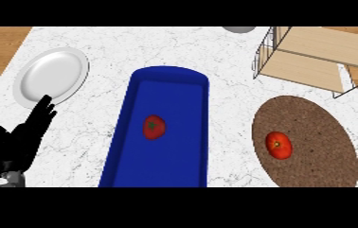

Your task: Pick the eggplant from the placemat and place it in the tiered shelf

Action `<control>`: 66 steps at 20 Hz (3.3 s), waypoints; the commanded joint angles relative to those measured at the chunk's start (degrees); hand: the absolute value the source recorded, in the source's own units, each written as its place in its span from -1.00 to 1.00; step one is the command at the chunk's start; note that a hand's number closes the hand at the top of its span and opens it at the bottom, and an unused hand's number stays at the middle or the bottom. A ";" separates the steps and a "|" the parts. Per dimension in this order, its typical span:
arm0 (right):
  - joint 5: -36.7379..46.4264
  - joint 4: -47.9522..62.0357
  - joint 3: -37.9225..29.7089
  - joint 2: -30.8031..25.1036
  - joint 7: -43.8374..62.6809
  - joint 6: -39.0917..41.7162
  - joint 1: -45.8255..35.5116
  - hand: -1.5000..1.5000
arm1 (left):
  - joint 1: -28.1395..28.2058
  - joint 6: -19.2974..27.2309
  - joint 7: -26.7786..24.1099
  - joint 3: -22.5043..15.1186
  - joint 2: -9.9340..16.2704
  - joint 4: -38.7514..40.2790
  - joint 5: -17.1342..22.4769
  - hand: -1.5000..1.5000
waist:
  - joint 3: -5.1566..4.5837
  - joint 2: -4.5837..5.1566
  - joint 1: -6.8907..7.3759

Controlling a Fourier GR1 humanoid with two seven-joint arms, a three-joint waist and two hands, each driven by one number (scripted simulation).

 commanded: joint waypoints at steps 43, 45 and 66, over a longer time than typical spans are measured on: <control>35.18 77.64 12.82 -7.76 -35.28 -18.41 -31.57 -1.00 | -3.40 0.36 0.66 0.90 -4.03 0.39 -4.14 0.00 | 0.05 0.47 1.13; 35.70 84.99 11.36 -9.41 -41.28 -20.54 -33.37 -1.00 | 0.41 -2.48 -0.53 1.33 -2.87 -1.30 -2.96 0.00 | 0.08 0.71 2.03; 11.85 81.83 -9.80 -13.58 -38.31 -10.03 -34.44 -1.00 | 0.66 -3.06 1.00 4.02 -1.93 -1.31 -2.36 0.00 | 0.04 -0.16 -0.32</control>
